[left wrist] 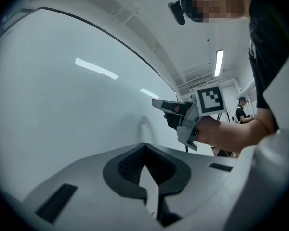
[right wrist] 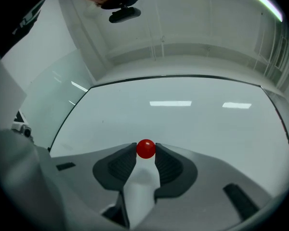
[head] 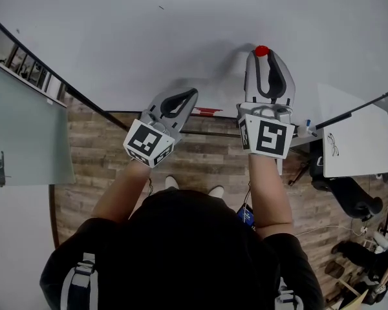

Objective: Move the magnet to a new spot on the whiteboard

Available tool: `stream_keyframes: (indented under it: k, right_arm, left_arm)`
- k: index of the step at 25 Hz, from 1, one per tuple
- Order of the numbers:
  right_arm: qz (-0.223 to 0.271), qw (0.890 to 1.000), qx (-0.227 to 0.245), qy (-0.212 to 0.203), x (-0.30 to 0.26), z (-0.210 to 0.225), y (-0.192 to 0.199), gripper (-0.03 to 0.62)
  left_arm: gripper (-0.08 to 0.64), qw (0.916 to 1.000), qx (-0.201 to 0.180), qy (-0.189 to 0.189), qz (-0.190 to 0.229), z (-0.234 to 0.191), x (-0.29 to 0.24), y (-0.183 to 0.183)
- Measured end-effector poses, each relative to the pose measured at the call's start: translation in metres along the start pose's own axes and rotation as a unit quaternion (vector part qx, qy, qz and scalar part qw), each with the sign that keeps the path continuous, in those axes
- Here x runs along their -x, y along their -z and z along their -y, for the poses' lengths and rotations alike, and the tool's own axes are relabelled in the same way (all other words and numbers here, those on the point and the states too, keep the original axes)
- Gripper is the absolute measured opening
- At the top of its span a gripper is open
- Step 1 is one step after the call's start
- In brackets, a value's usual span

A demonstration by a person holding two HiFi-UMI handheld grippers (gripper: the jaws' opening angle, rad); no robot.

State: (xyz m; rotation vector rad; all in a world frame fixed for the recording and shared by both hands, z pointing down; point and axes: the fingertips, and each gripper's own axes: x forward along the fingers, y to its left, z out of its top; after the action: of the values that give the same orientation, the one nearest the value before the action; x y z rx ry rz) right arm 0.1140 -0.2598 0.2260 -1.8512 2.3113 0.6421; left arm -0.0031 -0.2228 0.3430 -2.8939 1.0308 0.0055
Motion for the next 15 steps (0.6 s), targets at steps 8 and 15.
stream_keyframes:
  k: [8, 15]
  right_arm:
    - [-0.051, 0.994, -0.057, -0.073, 0.04, -0.025, 0.026, 0.117]
    - [-0.092, 0.985, -0.073, -0.125, 0.077, -0.049, 0.053, 0.117]
  left_arm:
    - [0.004, 0.9998, -0.017, -0.005, 0.008, 0.003, 0.007, -0.007]
    - [0.004, 0.9998, -0.016, -0.001, 0.01, 0.013, 0.018, -0.004]
